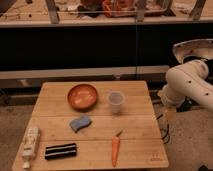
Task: Pick up the ceramic cup
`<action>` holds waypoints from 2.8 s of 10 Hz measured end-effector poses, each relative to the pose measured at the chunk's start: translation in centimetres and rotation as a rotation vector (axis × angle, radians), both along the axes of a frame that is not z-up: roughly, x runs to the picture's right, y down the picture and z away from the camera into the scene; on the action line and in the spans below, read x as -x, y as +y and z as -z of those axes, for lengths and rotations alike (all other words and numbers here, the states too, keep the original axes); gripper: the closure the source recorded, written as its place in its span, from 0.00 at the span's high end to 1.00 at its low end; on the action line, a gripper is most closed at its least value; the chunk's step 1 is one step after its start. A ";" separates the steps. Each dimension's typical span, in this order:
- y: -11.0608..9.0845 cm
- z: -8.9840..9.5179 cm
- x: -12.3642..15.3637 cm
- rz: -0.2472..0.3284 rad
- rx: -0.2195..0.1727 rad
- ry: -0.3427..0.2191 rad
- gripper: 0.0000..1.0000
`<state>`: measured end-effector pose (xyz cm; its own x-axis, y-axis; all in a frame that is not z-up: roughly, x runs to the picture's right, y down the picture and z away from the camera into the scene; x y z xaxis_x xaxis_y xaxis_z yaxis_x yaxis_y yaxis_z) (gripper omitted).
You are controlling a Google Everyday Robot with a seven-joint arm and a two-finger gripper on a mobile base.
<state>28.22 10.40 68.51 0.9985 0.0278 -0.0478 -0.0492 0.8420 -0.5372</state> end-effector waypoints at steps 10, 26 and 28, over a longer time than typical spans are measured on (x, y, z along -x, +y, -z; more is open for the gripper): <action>-4.3 -1.1 2.7 0.149 -0.030 -0.043 0.80; -8.9 -3.8 11.2 0.590 -0.125 -0.166 0.80; -8.7 -4.2 11.5 0.623 -0.139 -0.185 0.80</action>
<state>16.75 1.67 72.66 0.8210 -0.5641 0.0877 0.5520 0.7451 -0.3743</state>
